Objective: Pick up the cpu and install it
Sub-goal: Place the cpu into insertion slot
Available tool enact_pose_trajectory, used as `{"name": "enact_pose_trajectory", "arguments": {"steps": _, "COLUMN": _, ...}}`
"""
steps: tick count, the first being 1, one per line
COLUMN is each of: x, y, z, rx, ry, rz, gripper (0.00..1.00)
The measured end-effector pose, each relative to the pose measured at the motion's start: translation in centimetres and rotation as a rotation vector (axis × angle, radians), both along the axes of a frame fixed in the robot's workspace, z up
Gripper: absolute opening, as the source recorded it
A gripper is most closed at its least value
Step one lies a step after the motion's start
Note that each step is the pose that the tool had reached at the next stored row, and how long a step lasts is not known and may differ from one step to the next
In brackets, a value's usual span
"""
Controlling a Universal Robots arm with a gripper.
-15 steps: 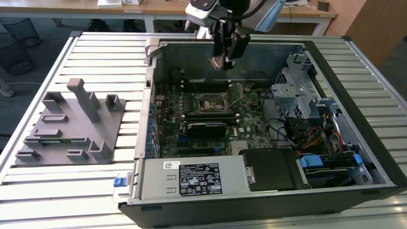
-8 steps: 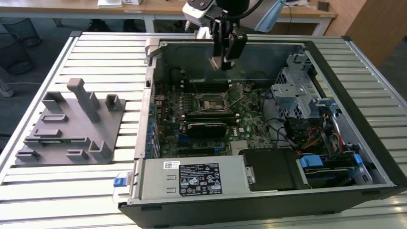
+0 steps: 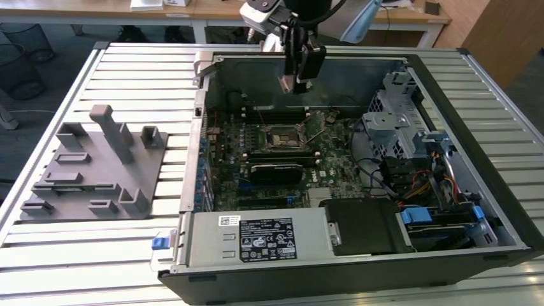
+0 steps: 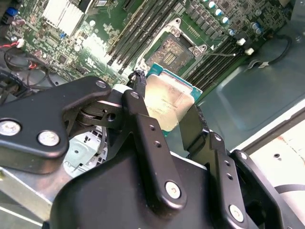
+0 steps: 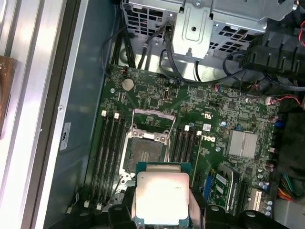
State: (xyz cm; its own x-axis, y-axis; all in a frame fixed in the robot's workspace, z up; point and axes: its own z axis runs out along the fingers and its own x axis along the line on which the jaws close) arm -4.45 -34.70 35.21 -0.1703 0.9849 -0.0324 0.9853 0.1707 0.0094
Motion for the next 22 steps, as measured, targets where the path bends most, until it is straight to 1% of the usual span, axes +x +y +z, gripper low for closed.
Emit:
{"name": "enact_pose_trajectory", "arguments": {"steps": 6, "x": -0.2, "y": 0.18, "z": -0.12, "rx": 0.0, "ry": 0.0001, "rz": -0.04, "gripper": 0.53}}
{"name": "enact_pose_trajectory", "arguments": {"steps": 10, "x": -0.2, "y": 0.36, "z": -0.39, "rx": -0.0001, "ry": 0.0001, "rz": -0.069, "gripper": 0.53}}
{"name": "enact_pose_trajectory", "arguments": {"steps": 12, "x": -0.2, "y": 0.53, "z": -0.59, "rx": 0.0, "ry": 0.0, "rz": -0.08, "gripper": 0.53}}
{"name": "enact_pose_trajectory", "arguments": {"steps": 14, "x": -0.3, "y": 0.55, "z": -0.95, "rx": 0.0002, "ry": 0.0002, "rz": -0.082, "gripper": 0.53}}
{"name": "enact_pose_trajectory", "arguments": {"steps": 22, "x": -0.3, "y": 0.55, "z": -1.67, "rx": 0.0008, "ry": 0.0013, "rz": -0.082, "gripper": 0.53}}
